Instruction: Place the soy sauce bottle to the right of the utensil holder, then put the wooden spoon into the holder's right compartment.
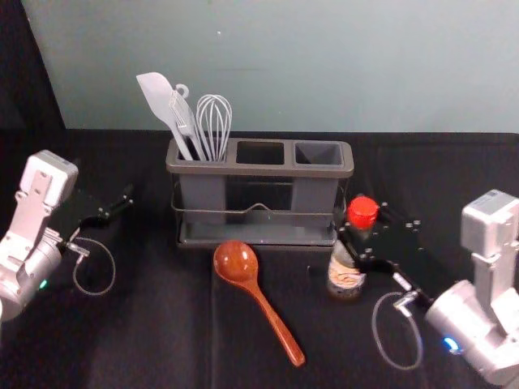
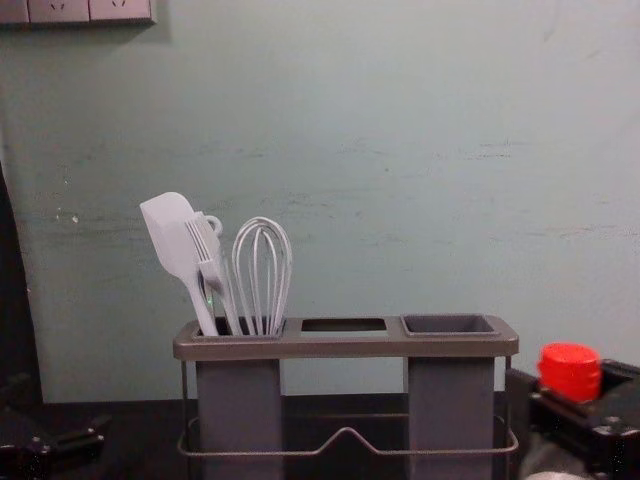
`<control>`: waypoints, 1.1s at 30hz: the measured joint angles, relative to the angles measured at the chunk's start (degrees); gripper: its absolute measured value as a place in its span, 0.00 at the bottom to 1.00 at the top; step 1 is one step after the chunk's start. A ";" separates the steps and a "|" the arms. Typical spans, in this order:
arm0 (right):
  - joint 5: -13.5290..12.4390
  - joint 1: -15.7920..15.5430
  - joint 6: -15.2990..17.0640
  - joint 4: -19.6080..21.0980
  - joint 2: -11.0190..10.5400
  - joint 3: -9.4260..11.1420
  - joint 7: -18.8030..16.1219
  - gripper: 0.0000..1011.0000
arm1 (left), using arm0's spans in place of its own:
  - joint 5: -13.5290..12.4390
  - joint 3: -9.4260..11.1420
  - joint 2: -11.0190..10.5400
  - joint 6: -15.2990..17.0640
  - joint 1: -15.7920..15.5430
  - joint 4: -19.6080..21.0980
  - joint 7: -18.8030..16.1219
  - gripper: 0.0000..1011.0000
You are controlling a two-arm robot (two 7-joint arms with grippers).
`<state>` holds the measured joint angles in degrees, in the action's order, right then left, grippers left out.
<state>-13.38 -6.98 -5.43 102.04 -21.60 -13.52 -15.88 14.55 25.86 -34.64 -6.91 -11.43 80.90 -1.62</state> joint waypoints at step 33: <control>-4.79 9.40 -4.69 -11.47 0.61 5.34 -5.64 0.38 | 0.00 0.00 0.00 0.00 0.00 0.00 0.00 0.99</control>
<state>-18.17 2.42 -10.12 90.57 -20.99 -8.18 -21.52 14.55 25.86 -34.65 -6.90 -11.43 80.90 -1.62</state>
